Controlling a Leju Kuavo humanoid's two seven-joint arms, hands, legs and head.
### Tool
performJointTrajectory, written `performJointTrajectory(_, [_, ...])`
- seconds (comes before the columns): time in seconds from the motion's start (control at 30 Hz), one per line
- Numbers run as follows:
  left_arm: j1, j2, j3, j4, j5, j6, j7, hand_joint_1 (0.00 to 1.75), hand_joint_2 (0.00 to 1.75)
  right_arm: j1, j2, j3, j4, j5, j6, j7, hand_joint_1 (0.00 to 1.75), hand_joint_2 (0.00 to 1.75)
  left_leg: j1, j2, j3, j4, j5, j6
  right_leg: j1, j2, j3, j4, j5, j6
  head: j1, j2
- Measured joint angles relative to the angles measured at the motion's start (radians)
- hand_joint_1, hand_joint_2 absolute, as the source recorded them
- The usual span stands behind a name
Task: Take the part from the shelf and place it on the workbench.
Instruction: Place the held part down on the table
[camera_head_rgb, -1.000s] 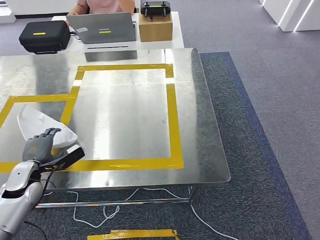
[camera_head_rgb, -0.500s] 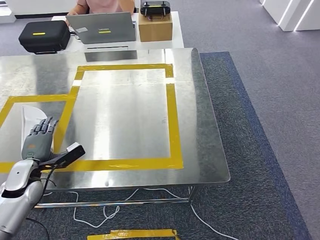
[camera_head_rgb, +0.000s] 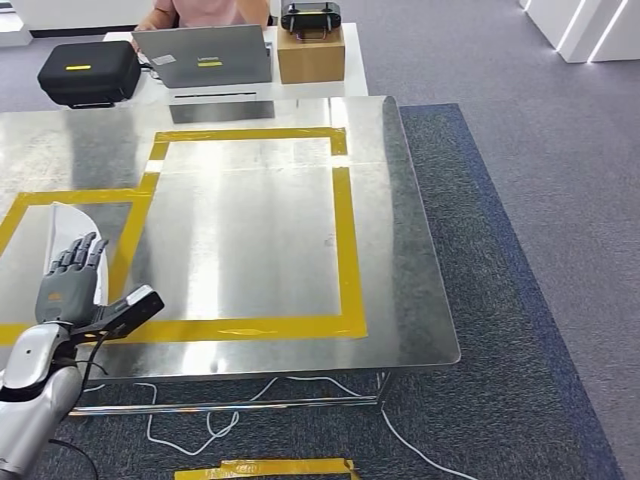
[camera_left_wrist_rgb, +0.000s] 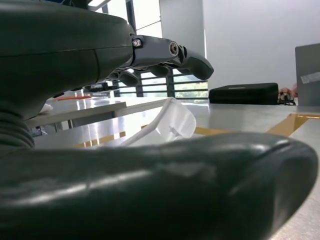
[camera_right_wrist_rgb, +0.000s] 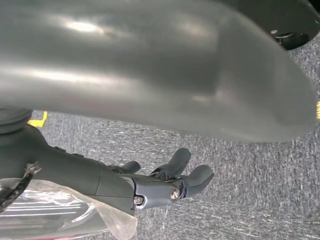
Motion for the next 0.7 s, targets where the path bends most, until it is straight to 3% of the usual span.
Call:
performJointTrajectory(0.1, [0.008,0.001,0.009,-0.009,0.006,-0.001,0.0,0.0,0.0,0.0,0.0,0.002,-0.001,0.0,0.002,0.005,0.0,0.0,-0.003,0.002,0.003,-0.002,0.004,0.019,-0.003,0.003,0.003,-0.007,0.005,0.013,-0.001,0.0])
performJointTrajectory(0.17, [0.01,0.002,0.013,-0.017,0.012,-0.002,0.0,0.0,0.0,-0.001,-0.002,0.004,0.0,0.001,0.007,0.007,0.0,0.0,0.003,0.01,0.013,-0.026,0.02,0.027,0.002,-0.013,-0.004,0.005,-0.01,0.02,0.002,0.0])
performJointTrajectory(0.2, [0.013,0.001,0.015,-0.02,0.014,-0.003,0.001,0.0,0.0,-0.002,-0.003,0.005,0.0,0.002,0.011,0.007,0.0,0.0,0.007,0.016,0.017,-0.038,0.027,0.029,0.004,-0.026,-0.018,0.037,-0.033,0.024,0.004,0.0])
performJointTrajectory(0.27, [0.024,0.0,0.017,-0.022,0.018,-0.007,0.001,0.0,0.0,-0.006,-0.006,0.006,0.004,0.003,0.022,0.007,0.0,0.0,0.01,0.026,0.017,-0.044,0.031,0.03,0.001,-0.051,-0.072,0.157,-0.101,0.031,0.008,0.0])
performJointTrajectory(0.33, [0.039,-0.003,0.019,-0.022,0.019,-0.012,0.002,0.0,0.0,-0.008,-0.007,0.007,0.01,0.004,0.034,0.007,0.0,0.0,0.011,0.034,0.012,-0.042,0.033,0.028,-0.004,-0.056,-0.114,0.254,-0.133,0.04,0.008,0.0])
performJointTrajectory(0.37, [0.046,-0.005,0.019,-0.022,0.02,-0.013,0.002,0.0,0.0,-0.008,-0.007,0.007,0.014,0.005,0.04,0.007,0.0,0.0,0.013,0.037,0.009,-0.04,0.034,0.024,-0.007,-0.056,-0.11,0.25,-0.121,0.044,0.008,0.0])
performJointTrajectory(0.4, [0.05,-0.007,0.02,-0.022,0.02,-0.014,0.002,0.0,0.0,-0.008,-0.007,0.008,0.019,0.005,0.046,0.007,0.0,0.0,0.015,0.037,0.006,-0.038,0.034,0.019,-0.01,-0.056,-0.085,0.205,-0.093,0.048,0.008,0.0])
performJointTrajectory(0.47, [0.054,-0.008,0.022,-0.024,0.021,-0.015,0.002,0.0,0.0,-0.01,-0.006,0.009,0.03,0.006,0.055,0.007,0.0,0.0,0.02,0.037,-0.003,-0.026,0.034,0.005,-0.015,-0.047,-0.01,0.067,-0.038,0.053,0.008,0.0])
performJointTrajectory(0.53, [0.056,-0.007,0.025,-0.028,0.022,-0.015,0.002,0.0,0.0,-0.014,-0.004,0.01,0.039,0.008,0.063,0.008,0.0,0.0,0.02,0.034,-0.014,-0.014,0.035,-0.011,-0.015,-0.036,0.025,0.0,-0.018,0.04,0.007,0.0])
performJointTrajectory(0.63, [0.065,-0.006,0.031,-0.032,0.025,-0.015,0.002,0.0,0.0,-0.016,-0.001,0.013,0.052,0.008,0.074,0.011,0.0,0.0,0.021,0.032,-0.026,-0.01,0.044,-0.028,-0.011,-0.042,0.013,0.008,-0.006,0.01,0.006,0.0])
performJointTrajectory(0.7, [0.07,-0.005,0.035,-0.032,0.027,-0.016,0.002,0.0,0.0,-0.016,0.002,0.014,0.062,0.008,0.082,0.012,0.0,0.0,0.023,0.054,-0.048,0.034,0.002,-0.034,-0.011,-0.052,-0.001,0.008,0.007,-0.009,0.002,0.0])
